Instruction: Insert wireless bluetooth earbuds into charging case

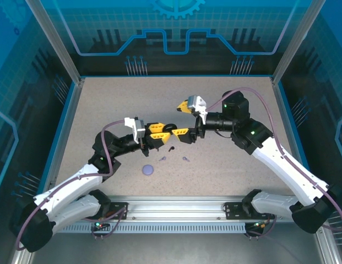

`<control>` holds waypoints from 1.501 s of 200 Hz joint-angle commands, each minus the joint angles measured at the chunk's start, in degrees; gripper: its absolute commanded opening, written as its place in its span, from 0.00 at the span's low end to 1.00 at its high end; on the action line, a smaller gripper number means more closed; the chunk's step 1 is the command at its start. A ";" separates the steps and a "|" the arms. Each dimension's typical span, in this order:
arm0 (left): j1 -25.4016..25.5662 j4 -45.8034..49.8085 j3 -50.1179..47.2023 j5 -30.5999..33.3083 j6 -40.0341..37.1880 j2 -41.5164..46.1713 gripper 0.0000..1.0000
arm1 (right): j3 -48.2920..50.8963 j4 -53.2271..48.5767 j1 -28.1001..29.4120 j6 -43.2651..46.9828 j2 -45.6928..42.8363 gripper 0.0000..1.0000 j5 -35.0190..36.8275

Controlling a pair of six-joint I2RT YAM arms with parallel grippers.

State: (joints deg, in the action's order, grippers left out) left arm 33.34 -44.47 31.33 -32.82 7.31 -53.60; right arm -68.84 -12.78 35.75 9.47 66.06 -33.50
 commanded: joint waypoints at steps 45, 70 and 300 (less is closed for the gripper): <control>0.65 -1.66 -0.39 -0.50 -1.88 0.47 0.11 | -2.94 0.16 0.55 0.46 0.99 0.86 1.98; 0.76 -1.55 -0.39 -0.52 -1.88 0.25 0.11 | -3.99 -0.31 0.22 0.28 1.61 0.86 3.03; 0.96 -1.61 -1.59 2.16 -2.28 0.42 0.10 | -5.83 -2.32 -2.06 -4.29 -0.89 0.88 1.04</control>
State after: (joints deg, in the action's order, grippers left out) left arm 33.93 -44.29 31.20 -32.16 6.87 -54.00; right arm -73.63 -15.00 34.83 8.51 68.66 -31.53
